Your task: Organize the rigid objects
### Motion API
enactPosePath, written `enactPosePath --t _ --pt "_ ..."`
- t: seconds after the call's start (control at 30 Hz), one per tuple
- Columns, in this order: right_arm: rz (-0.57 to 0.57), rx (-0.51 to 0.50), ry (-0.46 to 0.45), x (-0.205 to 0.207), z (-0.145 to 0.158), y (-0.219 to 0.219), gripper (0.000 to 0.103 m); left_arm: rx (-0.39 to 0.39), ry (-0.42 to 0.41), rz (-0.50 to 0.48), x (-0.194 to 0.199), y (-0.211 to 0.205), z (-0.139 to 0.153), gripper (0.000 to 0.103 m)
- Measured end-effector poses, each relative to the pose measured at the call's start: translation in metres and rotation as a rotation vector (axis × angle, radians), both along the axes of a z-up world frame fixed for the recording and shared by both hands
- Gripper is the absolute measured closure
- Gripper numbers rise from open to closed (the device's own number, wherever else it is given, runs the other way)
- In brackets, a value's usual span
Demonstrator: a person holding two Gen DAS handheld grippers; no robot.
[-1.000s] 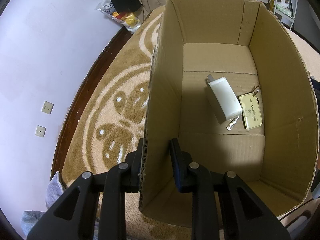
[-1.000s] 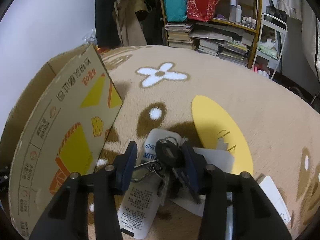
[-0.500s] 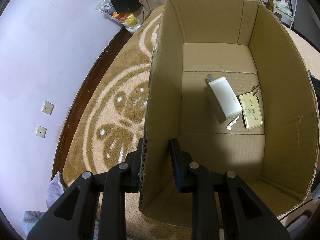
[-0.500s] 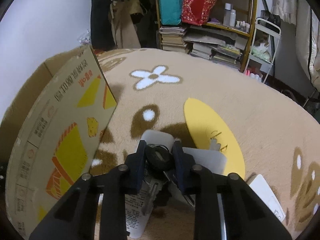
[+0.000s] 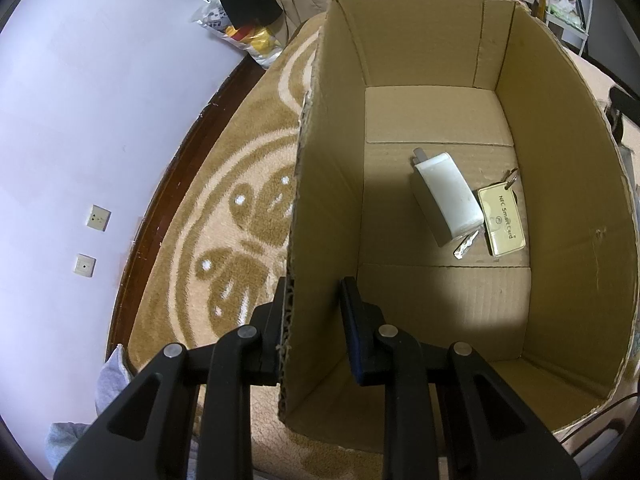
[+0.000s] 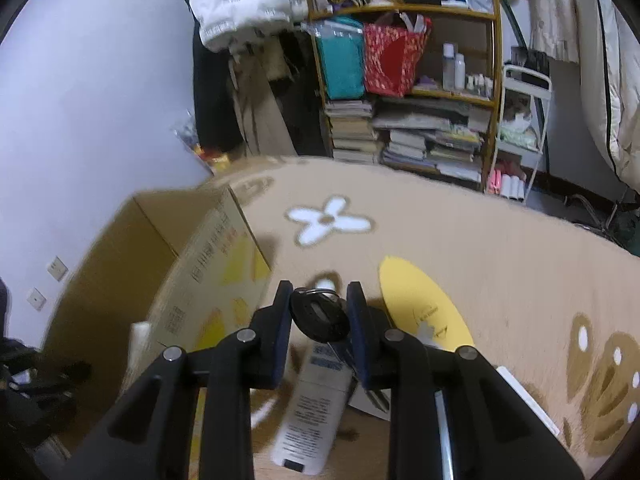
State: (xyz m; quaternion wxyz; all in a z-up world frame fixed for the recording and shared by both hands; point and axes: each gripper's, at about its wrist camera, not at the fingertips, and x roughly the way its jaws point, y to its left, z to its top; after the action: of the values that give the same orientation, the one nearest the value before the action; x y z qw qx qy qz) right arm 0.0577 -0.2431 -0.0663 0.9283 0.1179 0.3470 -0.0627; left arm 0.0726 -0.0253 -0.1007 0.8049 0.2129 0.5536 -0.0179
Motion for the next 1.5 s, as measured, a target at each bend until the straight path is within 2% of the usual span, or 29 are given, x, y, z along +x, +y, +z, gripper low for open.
enactPosePath --t 0.03,0.1,0.17,0.27,0.57,0.67,0.73,0.77,0.83,0.9,1.23,1.5 --pt "0.004 0.004 -0.019 -0.002 0.008 0.002 0.098 0.000 0.000 0.000 0.000 -0.001 0.001 0.080" --pt "0.010 0.015 -0.052 -0.006 0.019 0.004 0.102 0.001 0.000 0.000 0.000 -0.001 0.000 0.080" --pt "0.030 0.018 -0.087 -0.007 0.030 0.009 0.102 0.004 0.000 -0.001 0.000 -0.001 0.001 0.080" --pt "0.044 0.011 -0.090 -0.007 0.035 0.014 0.102 0.009 -0.001 -0.004 0.000 -0.003 0.001 0.080" --pt "0.037 0.103 0.031 0.004 -0.003 -0.003 0.101 0.008 0.001 -0.004 0.000 -0.004 0.001 0.080" --pt "0.046 0.124 0.075 0.008 -0.019 -0.006 0.090 0.007 0.002 -0.003 0.000 -0.003 0.001 0.080" --pt "0.055 0.135 0.100 0.009 -0.029 -0.007 0.075 0.007 0.002 -0.003 0.000 -0.003 0.001 0.080" --pt "0.060 0.136 0.106 0.010 -0.032 -0.006 0.070 0.007 0.002 -0.004 0.000 -0.003 0.001 0.080" --pt "0.083 0.128 0.123 0.011 -0.038 -0.002 0.053 0.007 0.002 -0.003 0.000 -0.003 0.001 0.080" --pt "0.094 0.110 0.136 0.013 -0.042 0.001 0.043 0.007 0.002 -0.003 0.000 -0.003 0.001 0.080" --pt "0.198 -0.022 0.170 0.018 -0.060 0.022 0.043 0.008 0.003 -0.006 0.000 -0.003 -0.001 0.080" --pt "0.251 -0.044 0.181 0.021 -0.070 0.030 0.048 0.001 0.008 0.000 0.000 0.000 -0.003 0.080"
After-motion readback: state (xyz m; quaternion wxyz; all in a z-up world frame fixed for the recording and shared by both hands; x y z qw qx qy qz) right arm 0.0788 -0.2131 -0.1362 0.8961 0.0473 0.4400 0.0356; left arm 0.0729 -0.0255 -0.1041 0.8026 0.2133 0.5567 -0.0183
